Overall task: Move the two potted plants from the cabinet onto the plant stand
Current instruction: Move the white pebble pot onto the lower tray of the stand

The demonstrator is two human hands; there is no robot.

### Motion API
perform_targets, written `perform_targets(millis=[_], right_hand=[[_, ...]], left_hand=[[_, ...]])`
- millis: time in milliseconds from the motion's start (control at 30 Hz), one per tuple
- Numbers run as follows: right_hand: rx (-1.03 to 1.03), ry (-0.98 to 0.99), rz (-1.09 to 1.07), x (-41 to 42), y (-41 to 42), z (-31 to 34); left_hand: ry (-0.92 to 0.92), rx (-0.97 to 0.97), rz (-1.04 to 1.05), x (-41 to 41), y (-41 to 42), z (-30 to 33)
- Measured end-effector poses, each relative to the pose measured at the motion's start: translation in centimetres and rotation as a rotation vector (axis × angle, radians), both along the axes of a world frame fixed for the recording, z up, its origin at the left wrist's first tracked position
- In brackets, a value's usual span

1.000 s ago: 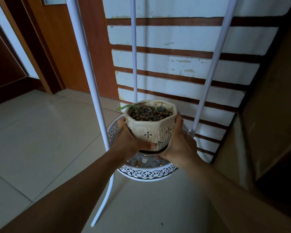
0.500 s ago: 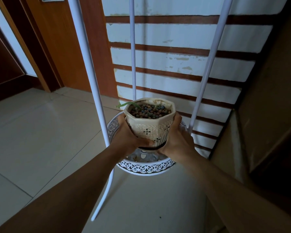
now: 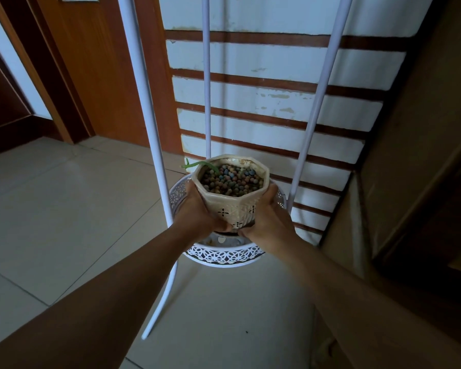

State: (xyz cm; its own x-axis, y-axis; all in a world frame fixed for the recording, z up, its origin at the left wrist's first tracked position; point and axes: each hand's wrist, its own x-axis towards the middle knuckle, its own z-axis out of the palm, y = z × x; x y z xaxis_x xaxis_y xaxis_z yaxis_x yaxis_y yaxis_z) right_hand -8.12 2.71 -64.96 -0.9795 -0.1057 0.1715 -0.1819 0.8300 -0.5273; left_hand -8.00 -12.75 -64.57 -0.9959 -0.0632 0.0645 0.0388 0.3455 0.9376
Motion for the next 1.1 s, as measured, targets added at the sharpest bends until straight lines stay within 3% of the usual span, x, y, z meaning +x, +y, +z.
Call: perform_targets(millis=[167,333,400,533,700,1100], right_hand=[[-0.253,-0.216,0.098,-0.2,0.9,1.4],[-1.034,-0.606,0.12,-0.8,2.1,2.9],[-1.221,-0.682,0.13,-0.7,2.3,3.2],[-1.292,-0.668,0.06,-0.7,1.3,2.5],[-1.289,-0.599,-0.063,-1.3,0.4,1.8],[-1.184,-0.468,-0.09,-1.3,-0.3,1.7]], left_hand=[[-0.045,0.003,0.046,1.2,0.8,0.9],[-0.275,0.343,0.051,2.2,0.7,2.0],[-0.309,0.48,0.049,2.6,0.7,2.3],[-0.247,0.623,0.109,3.0,1.8,2.5],[-0.132,0.562,0.189,2.4,2.7,1.7],[-0.163,0.639,0.18,1.0,1.8,1.9]])
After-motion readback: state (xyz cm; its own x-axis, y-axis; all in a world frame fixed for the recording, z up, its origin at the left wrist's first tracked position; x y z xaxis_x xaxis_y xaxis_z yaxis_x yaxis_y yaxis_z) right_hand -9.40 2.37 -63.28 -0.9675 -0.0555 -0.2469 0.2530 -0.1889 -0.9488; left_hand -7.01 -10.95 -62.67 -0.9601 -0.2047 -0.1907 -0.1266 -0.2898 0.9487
